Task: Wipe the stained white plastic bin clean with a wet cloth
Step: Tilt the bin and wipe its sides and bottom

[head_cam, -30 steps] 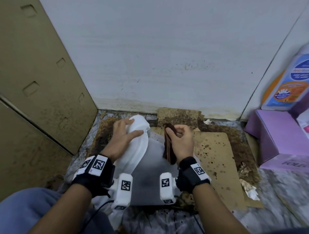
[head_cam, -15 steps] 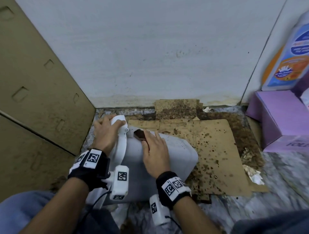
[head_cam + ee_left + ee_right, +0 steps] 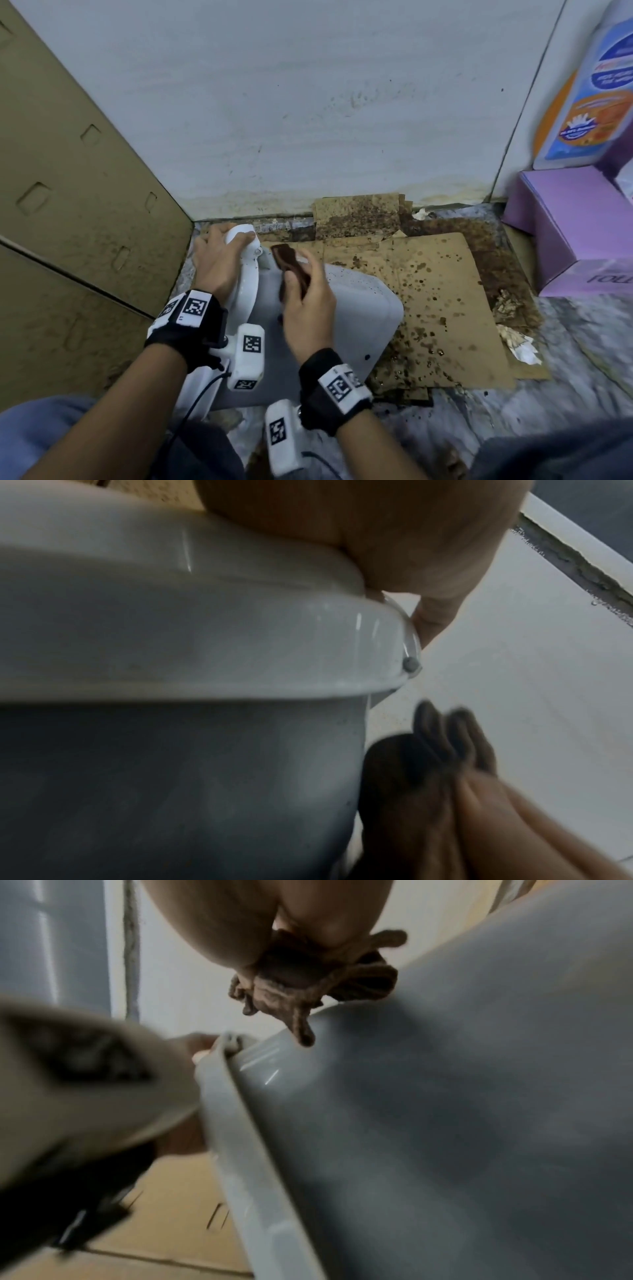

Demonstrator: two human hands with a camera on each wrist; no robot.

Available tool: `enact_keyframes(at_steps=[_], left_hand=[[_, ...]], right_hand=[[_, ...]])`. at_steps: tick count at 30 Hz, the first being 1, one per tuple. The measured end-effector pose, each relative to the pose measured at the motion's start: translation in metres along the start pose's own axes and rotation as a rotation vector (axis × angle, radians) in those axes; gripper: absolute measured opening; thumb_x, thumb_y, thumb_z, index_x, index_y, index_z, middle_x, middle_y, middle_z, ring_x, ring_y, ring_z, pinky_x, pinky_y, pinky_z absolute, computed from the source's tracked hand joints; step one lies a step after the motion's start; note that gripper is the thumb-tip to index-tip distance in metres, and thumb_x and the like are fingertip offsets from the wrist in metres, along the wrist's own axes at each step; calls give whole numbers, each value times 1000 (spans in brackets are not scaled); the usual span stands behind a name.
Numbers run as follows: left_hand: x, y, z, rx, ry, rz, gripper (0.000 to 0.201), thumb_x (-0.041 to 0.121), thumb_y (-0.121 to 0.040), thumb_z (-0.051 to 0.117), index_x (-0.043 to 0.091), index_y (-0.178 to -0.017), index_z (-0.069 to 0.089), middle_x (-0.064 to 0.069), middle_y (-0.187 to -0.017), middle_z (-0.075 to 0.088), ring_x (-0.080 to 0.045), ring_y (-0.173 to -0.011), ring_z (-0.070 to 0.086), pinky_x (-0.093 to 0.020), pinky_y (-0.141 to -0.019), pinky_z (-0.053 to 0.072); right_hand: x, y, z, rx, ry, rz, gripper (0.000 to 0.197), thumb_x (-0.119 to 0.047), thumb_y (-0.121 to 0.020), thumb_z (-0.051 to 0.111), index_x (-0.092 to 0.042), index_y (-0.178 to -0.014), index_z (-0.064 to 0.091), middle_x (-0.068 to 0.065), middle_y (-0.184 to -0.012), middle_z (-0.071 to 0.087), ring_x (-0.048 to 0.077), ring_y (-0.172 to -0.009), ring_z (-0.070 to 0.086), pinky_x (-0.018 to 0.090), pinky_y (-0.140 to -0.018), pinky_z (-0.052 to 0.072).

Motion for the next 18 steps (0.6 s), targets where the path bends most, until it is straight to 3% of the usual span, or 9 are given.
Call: enact_keyframes(at_steps=[2, 4, 5, 8, 11, 15, 18], left_hand=[[0, -3, 2, 0, -17, 9, 58, 51, -85, 55, 20, -134, 49, -12, -137, 34, -32, -134, 32, -44, -111, 31], [-1, -5, 2, -1, -18, 13, 56, 50, -88, 54, 19, -134, 48, -12, -139, 33, -32, -135, 32, -44, -110, 32], [-3, -5, 1, 3, -17, 13, 57, 50, -88, 54, 18, -134, 48, -12, -140, 32, -32, -135, 32, -45, -110, 32], [-7, -5, -4, -3, -18, 5, 61, 55, -83, 51, 20, -133, 49, -12, -138, 34, -33, -132, 35, -49, -111, 32], [-10, -3, -10, -15, -11, -3, 66, 57, -74, 46, 21, -129, 49, -12, -135, 35, -32, -131, 35, -50, -111, 31], [-13, 4, -15, -12, 7, 11, 67, 54, -73, 45, 20, -131, 49, -11, -135, 37, -28, -129, 36, -46, -107, 33], [-12, 7, -16, -11, 16, 30, 68, 52, -74, 45, 17, -132, 49, -10, -135, 37, -27, -128, 38, -44, -105, 35]], right_hand=[[-5, 10, 18, -31, -19, -40, 37, -22, -99, 45, -24, -136, 47, 0, -137, 54, 15, -127, 48, 25, -105, 40], [-3, 15, 29, -98, 2, -33, 41, -23, -102, 38, -21, -143, 42, -1, -150, 41, 11, -142, 29, 14, -112, 24], [-1, 15, 31, -136, 63, -62, 43, -25, -103, 35, -20, -145, 38, -2, -153, 36, 10, -145, 21, 15, -115, 16], [11, 10, 31, -222, 370, -181, 57, -46, -101, 18, -18, -147, 35, -4, -155, 31, 15, -148, 12, 33, -121, 1], [29, -6, 18, -226, 539, -102, 65, -45, -98, 7, -15, -144, 41, -1, -154, 34, 17, -149, 8, 38, -121, -1], [52, -31, -7, -260, 594, 68, 48, -28, -104, 20, -10, -138, 48, 3, -153, 35, 19, -149, 8, 36, -121, 3], [62, -40, -15, -293, 501, 141, 45, -26, -105, 25, -11, -144, 41, 5, -153, 37, 20, -147, 15, 34, -120, 9]])
Point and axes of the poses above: each hand's wrist, its own y-axis away from the middle knuckle, its own z-axis out of the palm, x = y × z, the point moved 5 cm from there along -y, towards the middle knuckle
